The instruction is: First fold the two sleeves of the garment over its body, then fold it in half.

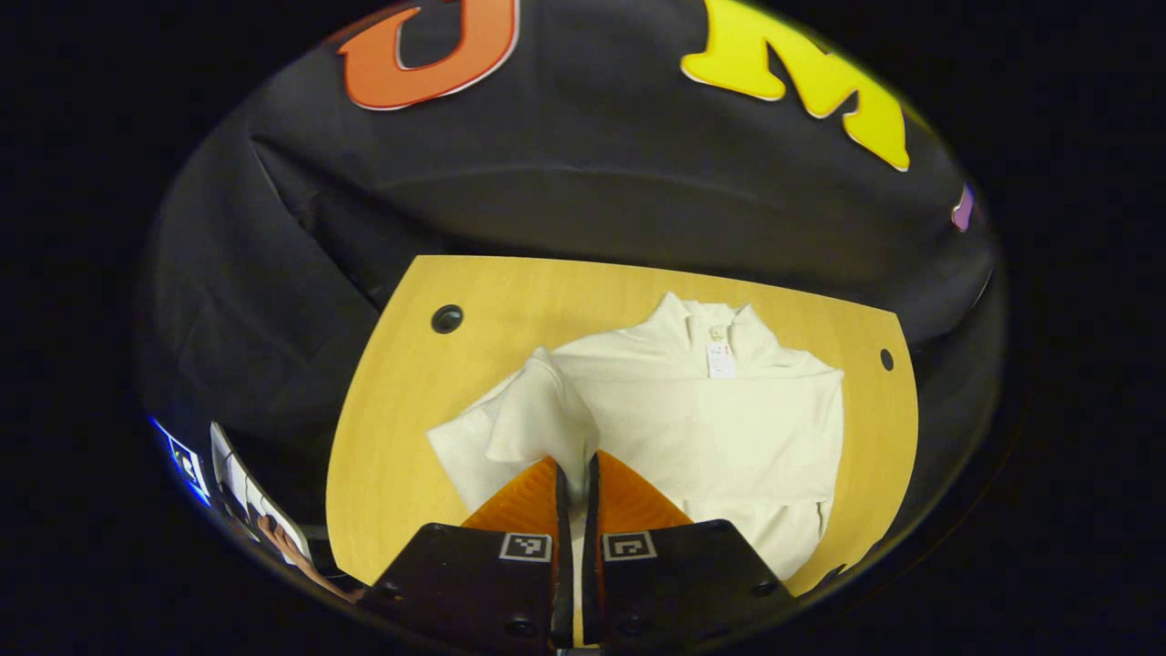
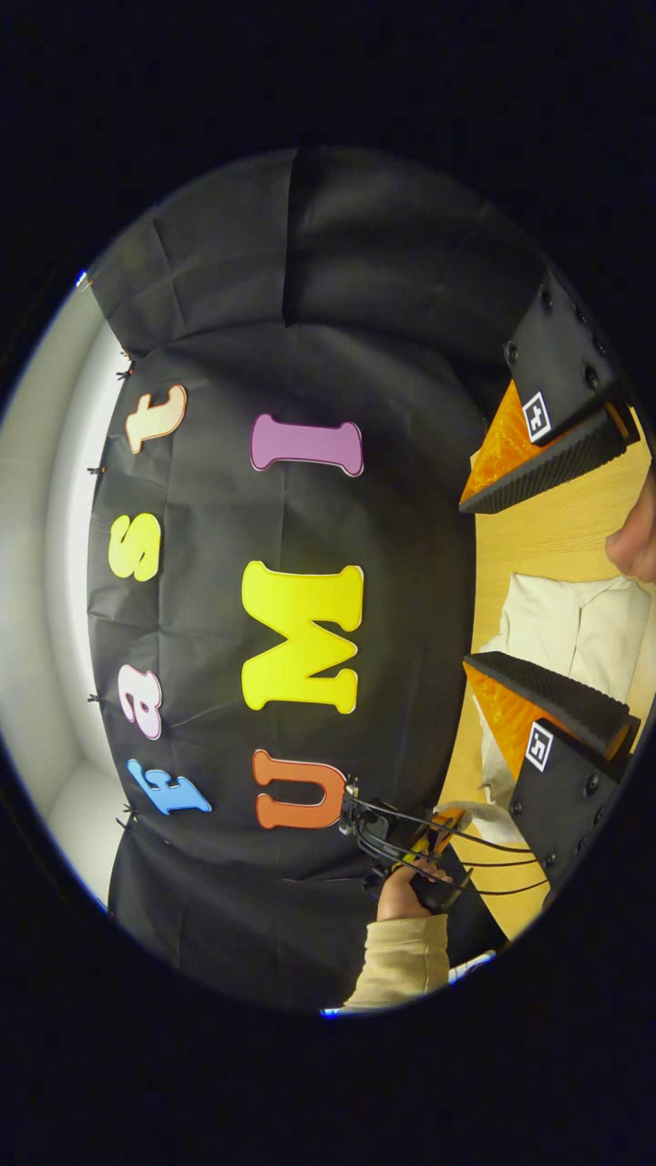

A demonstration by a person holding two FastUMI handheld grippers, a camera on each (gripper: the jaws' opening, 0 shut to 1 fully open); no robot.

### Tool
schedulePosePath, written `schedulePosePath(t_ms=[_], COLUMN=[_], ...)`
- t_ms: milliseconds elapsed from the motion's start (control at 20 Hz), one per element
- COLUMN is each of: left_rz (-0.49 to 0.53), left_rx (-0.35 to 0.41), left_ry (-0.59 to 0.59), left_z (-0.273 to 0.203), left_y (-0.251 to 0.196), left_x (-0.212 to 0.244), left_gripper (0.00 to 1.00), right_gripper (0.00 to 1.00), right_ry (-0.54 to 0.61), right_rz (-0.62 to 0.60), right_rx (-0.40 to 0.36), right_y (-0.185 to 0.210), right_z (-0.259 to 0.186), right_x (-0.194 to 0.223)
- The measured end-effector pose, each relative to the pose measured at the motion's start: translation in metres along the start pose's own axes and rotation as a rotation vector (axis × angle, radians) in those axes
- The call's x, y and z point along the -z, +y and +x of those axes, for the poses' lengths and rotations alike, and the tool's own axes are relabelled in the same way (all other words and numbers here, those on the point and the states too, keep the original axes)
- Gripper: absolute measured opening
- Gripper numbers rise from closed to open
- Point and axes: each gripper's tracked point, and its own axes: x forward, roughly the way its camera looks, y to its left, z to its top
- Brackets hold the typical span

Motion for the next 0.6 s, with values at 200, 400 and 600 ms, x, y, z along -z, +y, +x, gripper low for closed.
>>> schedulePosePath(t_ms=[200,400,600], left_rz=[0.086,0.09,0.14], left_rx=[0.053,0.155,0.198], left_ry=[0.013,0.027,0.065], left_z=[0.018,0.029,0.042], left_y=[-0.081,-0.173,-0.256], left_x=[-0.011,-0.017,-0.008], left_gripper=[0.07,0.06,0.07], right_gripper=[0.95,0.95,0.95], right_ry=[0.037,0.055,0.076], right_rz=[0.006,-0.004,-0.022], right_rx=[0.044,0.098,0.129], right_y=[-0.027,-0.056,-0.076], right_z=[0.001,-0.001,-0.001], right_x=[0.012,0.02,0.025])
